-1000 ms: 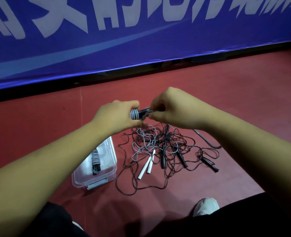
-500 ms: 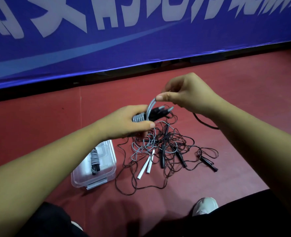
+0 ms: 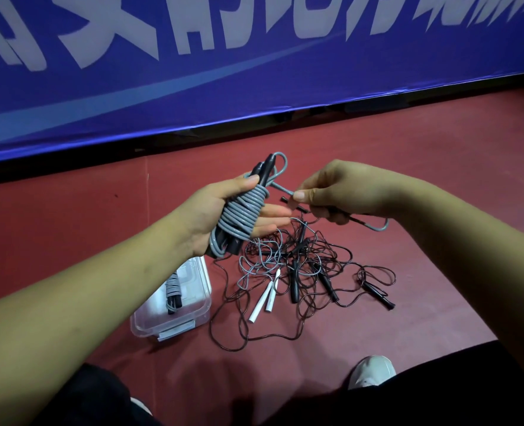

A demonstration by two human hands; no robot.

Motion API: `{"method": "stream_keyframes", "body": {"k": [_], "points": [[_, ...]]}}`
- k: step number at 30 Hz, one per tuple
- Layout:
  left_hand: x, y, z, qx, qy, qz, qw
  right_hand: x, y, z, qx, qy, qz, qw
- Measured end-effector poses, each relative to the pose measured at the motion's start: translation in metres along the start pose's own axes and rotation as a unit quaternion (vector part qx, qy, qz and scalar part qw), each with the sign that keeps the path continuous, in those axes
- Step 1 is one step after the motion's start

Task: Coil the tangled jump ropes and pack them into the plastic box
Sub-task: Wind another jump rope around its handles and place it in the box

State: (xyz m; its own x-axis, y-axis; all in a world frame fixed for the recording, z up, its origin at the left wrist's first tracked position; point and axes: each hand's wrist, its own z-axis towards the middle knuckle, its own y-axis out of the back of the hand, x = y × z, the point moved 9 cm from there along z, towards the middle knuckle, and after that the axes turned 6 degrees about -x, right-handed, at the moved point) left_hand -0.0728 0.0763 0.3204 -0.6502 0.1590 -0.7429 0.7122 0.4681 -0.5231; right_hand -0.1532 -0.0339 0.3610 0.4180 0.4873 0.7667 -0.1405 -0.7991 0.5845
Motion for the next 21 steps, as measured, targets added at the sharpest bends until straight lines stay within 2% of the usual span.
{"method": "stream_keyframes", "body": {"k": [6, 9, 17, 21], "points": [[-0.010, 0.016, 0.007, -0.053, -0.006, -0.005, 0.999, 0.017, 0.007, -0.009, -0.004, 0.037, -0.106, 0.994], [-0.014, 0.027, 0.009, -0.083, -0.003, 0.011, 0.996, 0.034, 0.007, -0.010, -0.031, 0.090, -0.170, 0.981], [-0.016, 0.024, 0.009, -0.070, -0.014, 0.222, 0.972, 0.063, 0.025, -0.019, -0.114, 0.176, -0.172, 0.963], [-0.006, 0.009, 0.005, -0.001, -0.007, 0.303, 0.953, 0.065, 0.031, -0.018, -0.148, 0.199, -0.146, 0.958]]}}
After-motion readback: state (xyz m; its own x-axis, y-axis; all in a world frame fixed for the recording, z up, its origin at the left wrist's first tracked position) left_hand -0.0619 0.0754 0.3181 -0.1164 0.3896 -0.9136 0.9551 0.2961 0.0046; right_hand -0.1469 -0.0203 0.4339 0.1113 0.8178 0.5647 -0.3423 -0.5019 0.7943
